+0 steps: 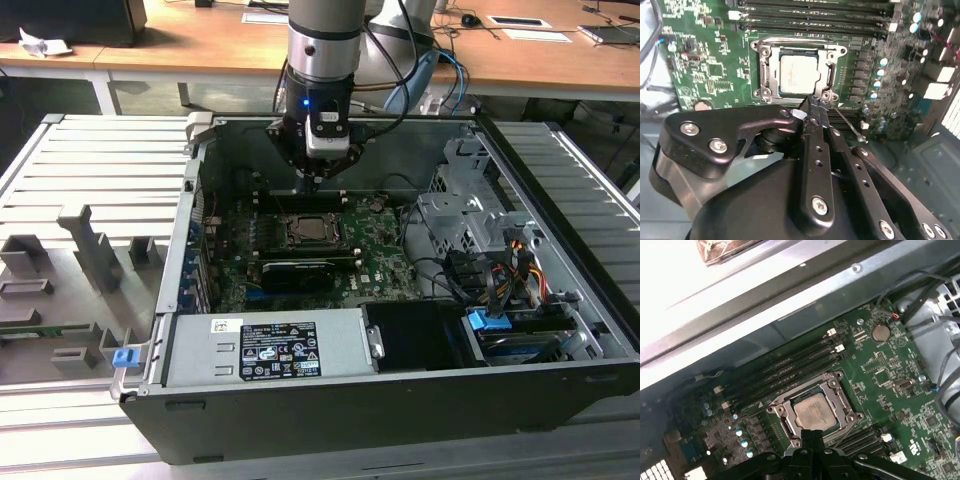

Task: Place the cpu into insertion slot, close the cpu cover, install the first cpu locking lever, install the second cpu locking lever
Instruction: 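Install the first cpu locking lever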

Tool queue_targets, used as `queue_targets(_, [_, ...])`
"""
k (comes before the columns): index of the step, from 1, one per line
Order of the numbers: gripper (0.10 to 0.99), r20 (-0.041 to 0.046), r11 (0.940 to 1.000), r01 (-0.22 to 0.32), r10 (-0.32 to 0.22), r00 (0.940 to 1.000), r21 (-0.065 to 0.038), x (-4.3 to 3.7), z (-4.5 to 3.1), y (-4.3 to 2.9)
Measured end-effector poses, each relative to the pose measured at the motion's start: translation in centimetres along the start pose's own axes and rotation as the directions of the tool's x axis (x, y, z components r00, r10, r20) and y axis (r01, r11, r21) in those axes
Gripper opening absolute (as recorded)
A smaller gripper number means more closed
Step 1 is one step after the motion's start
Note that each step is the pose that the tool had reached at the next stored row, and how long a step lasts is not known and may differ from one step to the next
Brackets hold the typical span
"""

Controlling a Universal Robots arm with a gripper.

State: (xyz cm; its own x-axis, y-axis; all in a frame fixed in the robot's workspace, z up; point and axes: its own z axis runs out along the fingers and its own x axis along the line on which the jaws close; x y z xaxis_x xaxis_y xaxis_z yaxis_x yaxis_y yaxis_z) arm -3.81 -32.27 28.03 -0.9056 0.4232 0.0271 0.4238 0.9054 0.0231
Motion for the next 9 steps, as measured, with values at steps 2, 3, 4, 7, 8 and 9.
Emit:
queue_targets(2, [0.106, -0.0011, 0.9988, 0.049, -0.049, 0.9988, 0.001, 0.00, 0.01, 0.00])
queue_targets(3, [0.106, -0.0015, 0.9980, 0.063, -0.063, 0.9980, 0.002, 0.00, 0.01, 0.00])
queue_targets(4, [0.106, -0.0019, 0.9968, 0.080, -0.080, 0.9968, 0.002, 0.00, 0.02, 0.00])
queue_targets(7, [0.106, -0.0027, 0.9935, 0.114, -0.114, 0.9935, 0.003, 0.00, 0.02, 0.00])
queue_targets(8, [0.106, -0.0030, 0.9923, 0.124, -0.124, 0.9923, 0.003, 0.00, 0.02, 0.00])
queue_targets(9, [0.106, -0.0033, 0.9911, 0.133, -0.133, 0.9911, 0.003, 0.00, 0.02, 0.00])
